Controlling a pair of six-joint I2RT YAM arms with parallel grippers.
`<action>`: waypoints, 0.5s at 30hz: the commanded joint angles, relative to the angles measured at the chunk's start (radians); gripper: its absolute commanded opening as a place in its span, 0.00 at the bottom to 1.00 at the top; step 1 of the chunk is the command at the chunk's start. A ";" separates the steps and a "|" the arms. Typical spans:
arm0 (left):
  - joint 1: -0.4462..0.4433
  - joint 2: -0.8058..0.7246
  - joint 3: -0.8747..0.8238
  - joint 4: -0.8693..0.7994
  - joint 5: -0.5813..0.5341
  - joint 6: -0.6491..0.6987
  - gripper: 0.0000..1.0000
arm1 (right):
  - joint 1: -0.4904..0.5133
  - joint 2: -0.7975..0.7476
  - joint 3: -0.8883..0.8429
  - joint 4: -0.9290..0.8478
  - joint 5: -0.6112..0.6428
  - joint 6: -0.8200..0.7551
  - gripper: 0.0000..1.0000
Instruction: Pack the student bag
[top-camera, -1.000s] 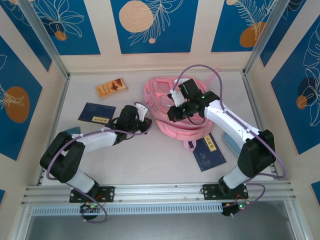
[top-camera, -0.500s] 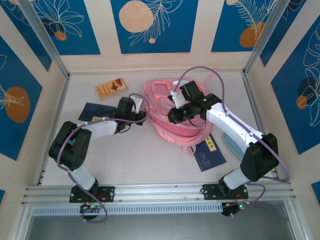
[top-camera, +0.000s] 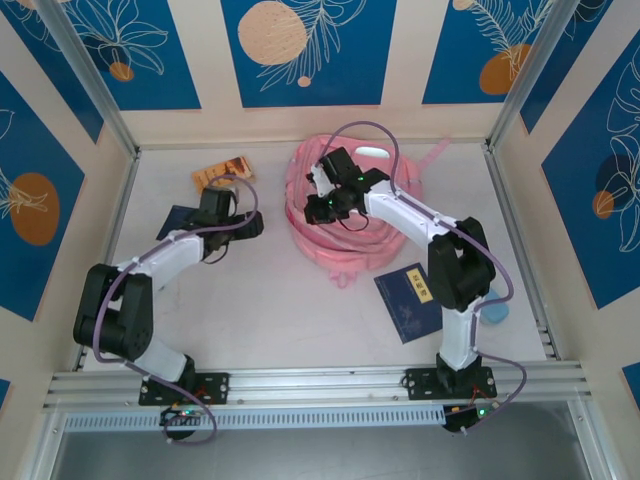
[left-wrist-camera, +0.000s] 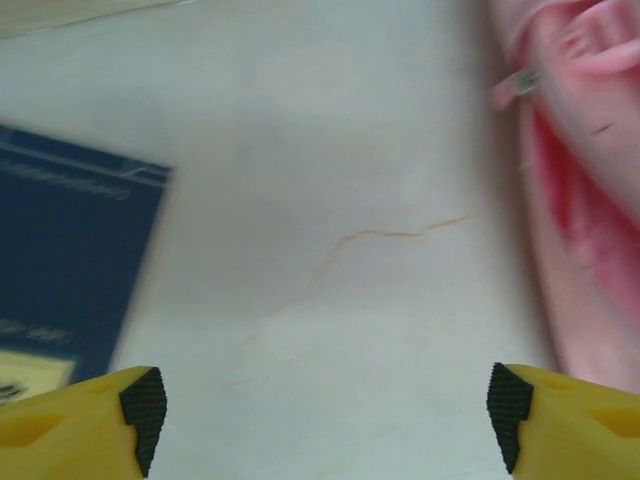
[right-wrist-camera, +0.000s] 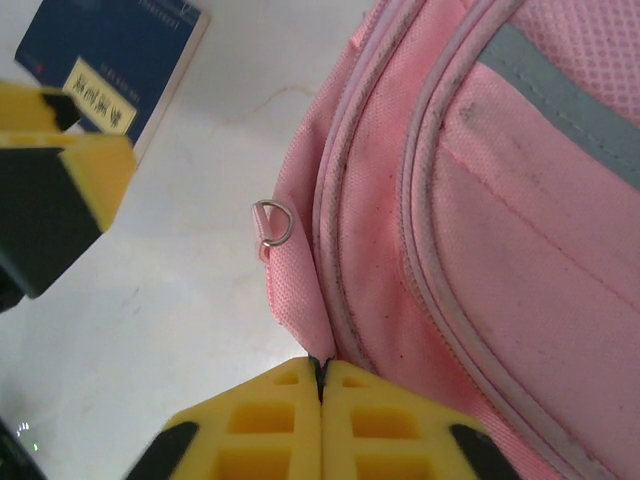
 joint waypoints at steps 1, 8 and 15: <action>0.060 0.039 0.053 -0.129 -0.083 -0.038 0.89 | -0.008 0.002 0.044 -0.014 0.028 0.061 0.35; 0.132 0.209 0.205 -0.232 -0.076 -0.037 0.92 | -0.006 -0.139 -0.087 -0.010 -0.023 0.093 0.77; 0.149 0.373 0.350 -0.334 -0.048 -0.033 0.88 | -0.006 -0.277 -0.271 -0.002 -0.050 0.152 0.79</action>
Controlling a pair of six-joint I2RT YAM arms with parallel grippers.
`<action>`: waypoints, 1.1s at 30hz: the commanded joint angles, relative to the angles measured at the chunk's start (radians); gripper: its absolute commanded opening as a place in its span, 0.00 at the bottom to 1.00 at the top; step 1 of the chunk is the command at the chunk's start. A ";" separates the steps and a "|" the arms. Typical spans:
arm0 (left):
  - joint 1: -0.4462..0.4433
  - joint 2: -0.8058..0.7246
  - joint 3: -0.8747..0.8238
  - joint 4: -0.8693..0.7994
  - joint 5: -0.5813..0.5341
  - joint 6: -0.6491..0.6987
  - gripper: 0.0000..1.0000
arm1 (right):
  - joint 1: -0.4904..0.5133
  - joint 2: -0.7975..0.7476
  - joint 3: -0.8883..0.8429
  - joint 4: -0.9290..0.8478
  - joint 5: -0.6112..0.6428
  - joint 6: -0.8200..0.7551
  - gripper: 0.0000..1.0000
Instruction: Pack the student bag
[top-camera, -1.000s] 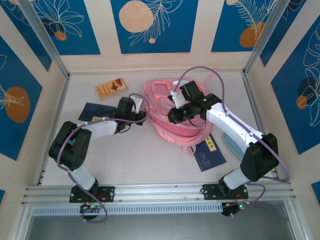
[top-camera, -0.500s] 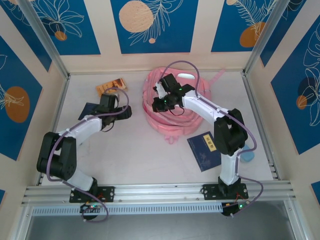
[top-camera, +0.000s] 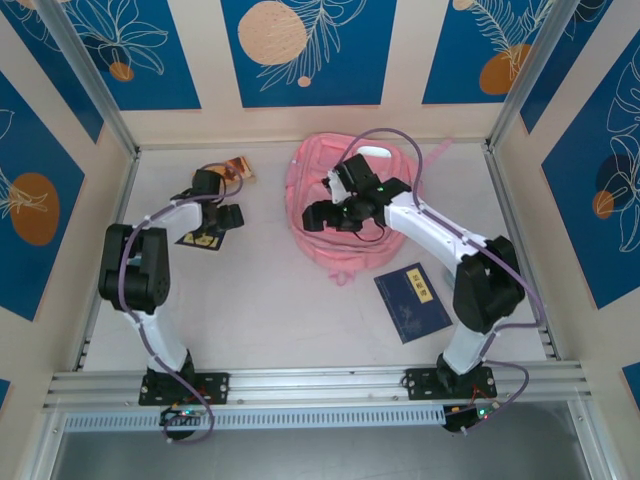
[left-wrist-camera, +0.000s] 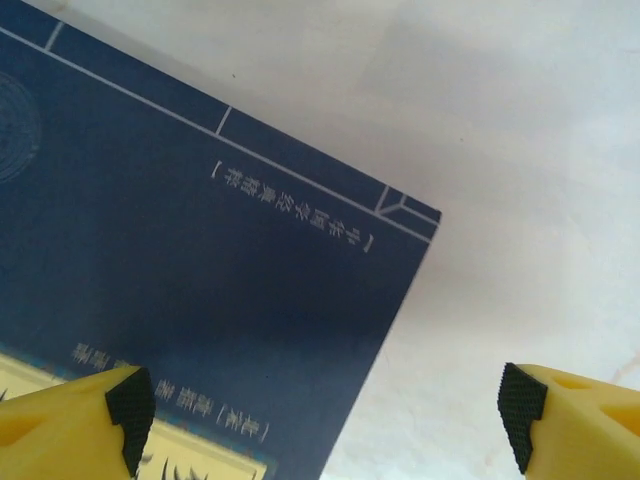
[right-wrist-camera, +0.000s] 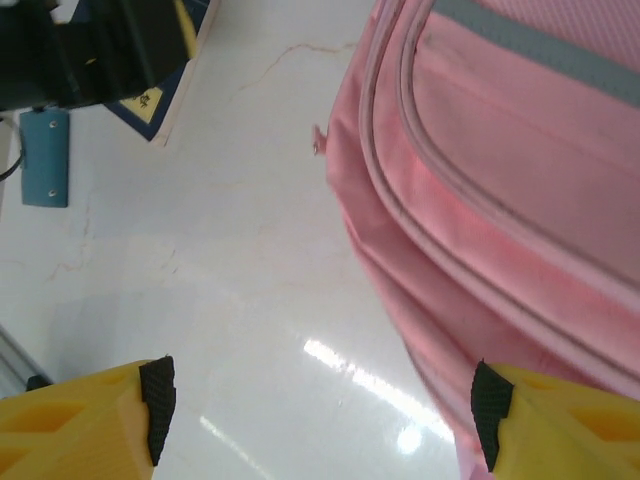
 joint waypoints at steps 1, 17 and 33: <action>0.013 0.054 0.056 -0.102 0.038 -0.013 0.87 | -0.004 -0.053 -0.073 -0.004 -0.033 0.049 0.79; -0.116 -0.085 -0.202 -0.039 0.257 -0.123 0.81 | -0.004 -0.175 -0.221 -0.006 0.044 0.116 0.79; -0.394 -0.434 -0.471 0.041 0.270 -0.442 0.84 | 0.010 -0.282 -0.365 0.014 0.092 0.187 0.78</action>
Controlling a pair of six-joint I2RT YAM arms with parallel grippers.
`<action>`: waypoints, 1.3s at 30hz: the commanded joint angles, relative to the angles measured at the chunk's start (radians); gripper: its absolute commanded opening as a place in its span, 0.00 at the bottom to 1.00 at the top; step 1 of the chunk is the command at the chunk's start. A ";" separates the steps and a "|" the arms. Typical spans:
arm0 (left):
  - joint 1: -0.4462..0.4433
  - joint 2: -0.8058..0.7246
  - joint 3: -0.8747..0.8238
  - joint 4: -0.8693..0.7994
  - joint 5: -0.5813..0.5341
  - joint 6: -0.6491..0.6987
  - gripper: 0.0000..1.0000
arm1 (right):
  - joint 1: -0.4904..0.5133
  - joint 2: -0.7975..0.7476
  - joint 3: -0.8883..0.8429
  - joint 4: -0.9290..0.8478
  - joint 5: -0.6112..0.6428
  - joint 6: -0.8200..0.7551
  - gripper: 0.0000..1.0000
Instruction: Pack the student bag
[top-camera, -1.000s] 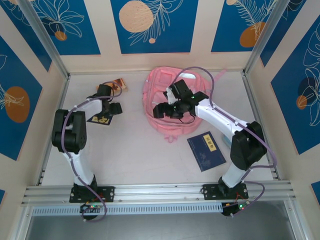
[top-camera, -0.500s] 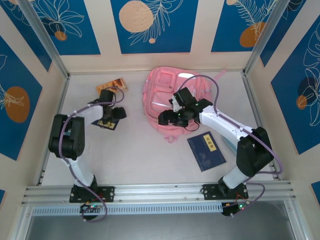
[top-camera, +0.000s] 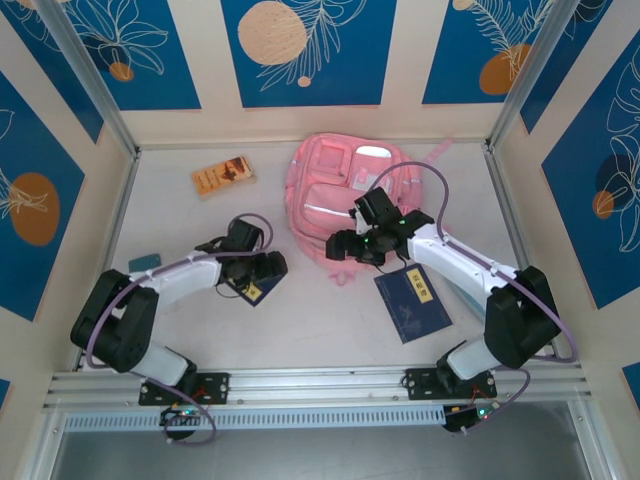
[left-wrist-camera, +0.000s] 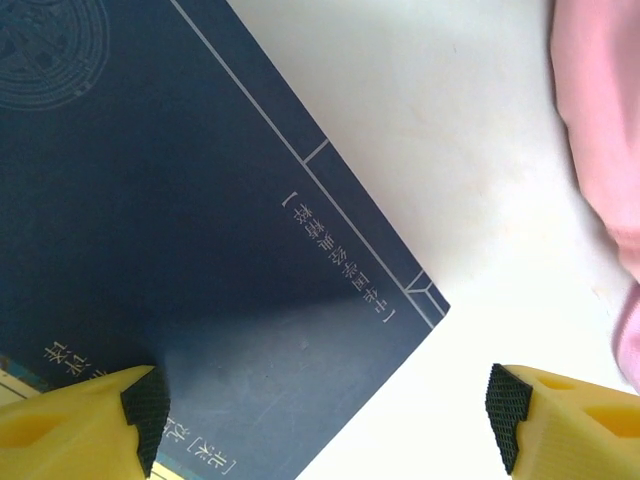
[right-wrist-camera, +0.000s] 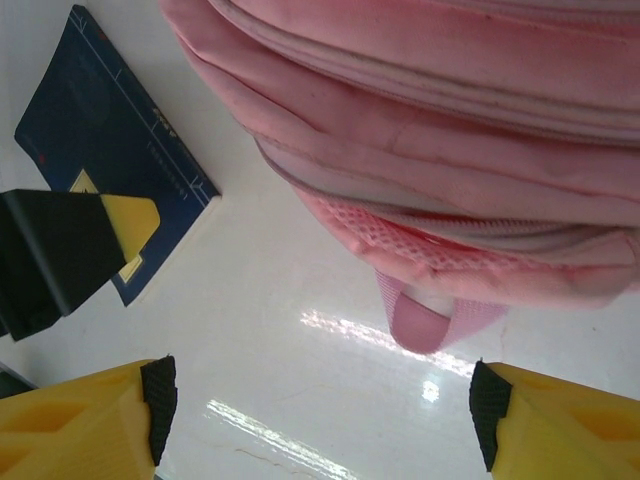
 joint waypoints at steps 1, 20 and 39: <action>-0.007 -0.061 -0.001 -0.068 0.025 -0.033 0.85 | 0.016 -0.053 -0.033 -0.002 0.020 0.035 0.78; 0.374 0.095 0.191 -0.223 0.038 0.345 0.50 | 0.380 0.275 0.176 0.128 0.086 0.209 0.46; 0.283 -0.052 -0.069 -0.291 -0.025 0.180 0.29 | 0.386 0.516 0.376 0.047 0.031 0.242 0.23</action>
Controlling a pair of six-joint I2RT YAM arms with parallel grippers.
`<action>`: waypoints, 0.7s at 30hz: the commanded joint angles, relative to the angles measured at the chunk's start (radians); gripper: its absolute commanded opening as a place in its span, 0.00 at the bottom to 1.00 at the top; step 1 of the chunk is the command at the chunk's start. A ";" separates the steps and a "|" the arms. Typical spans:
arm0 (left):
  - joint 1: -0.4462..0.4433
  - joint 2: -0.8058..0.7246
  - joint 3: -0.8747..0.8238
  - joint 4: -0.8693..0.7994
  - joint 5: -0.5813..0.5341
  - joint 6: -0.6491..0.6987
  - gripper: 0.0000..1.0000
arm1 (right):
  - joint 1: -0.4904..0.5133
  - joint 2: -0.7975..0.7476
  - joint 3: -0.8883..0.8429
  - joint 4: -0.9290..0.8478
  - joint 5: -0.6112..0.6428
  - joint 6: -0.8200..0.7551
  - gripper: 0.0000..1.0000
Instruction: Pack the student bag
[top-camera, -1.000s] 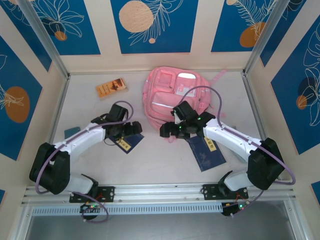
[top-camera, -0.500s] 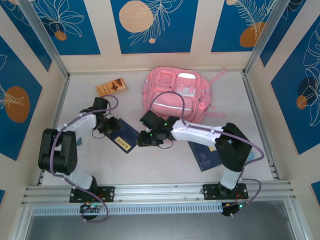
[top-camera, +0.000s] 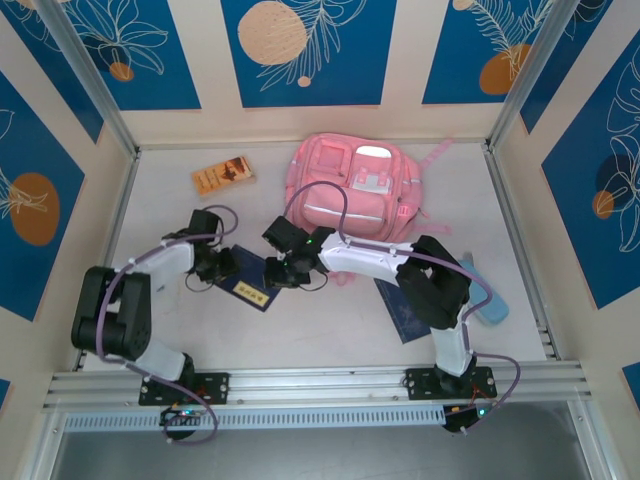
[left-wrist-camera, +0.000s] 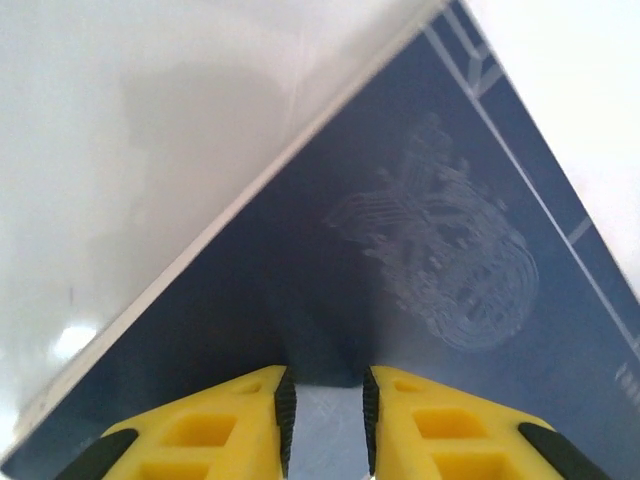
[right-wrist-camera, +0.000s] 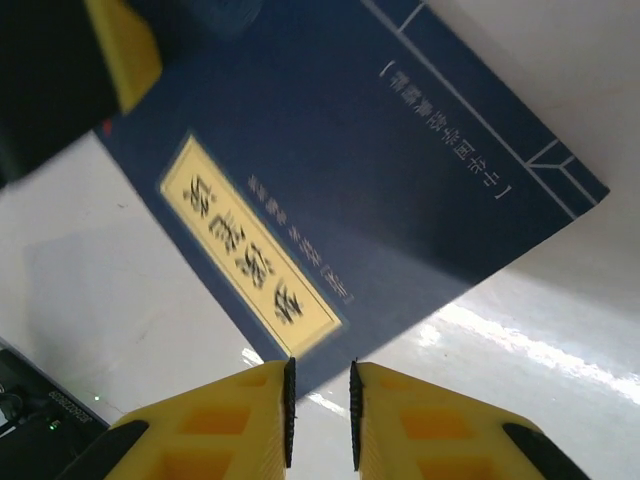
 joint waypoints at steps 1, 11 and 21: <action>-0.040 -0.087 -0.087 -0.132 -0.025 -0.083 0.29 | 0.001 0.026 0.025 -0.048 -0.022 0.018 0.23; -0.182 -0.261 -0.203 -0.180 0.048 -0.172 0.27 | 0.001 0.114 0.040 -0.092 -0.038 0.011 0.17; -0.302 -0.242 -0.224 -0.063 0.138 -0.240 0.20 | -0.084 0.218 0.155 -0.168 0.032 -0.089 0.13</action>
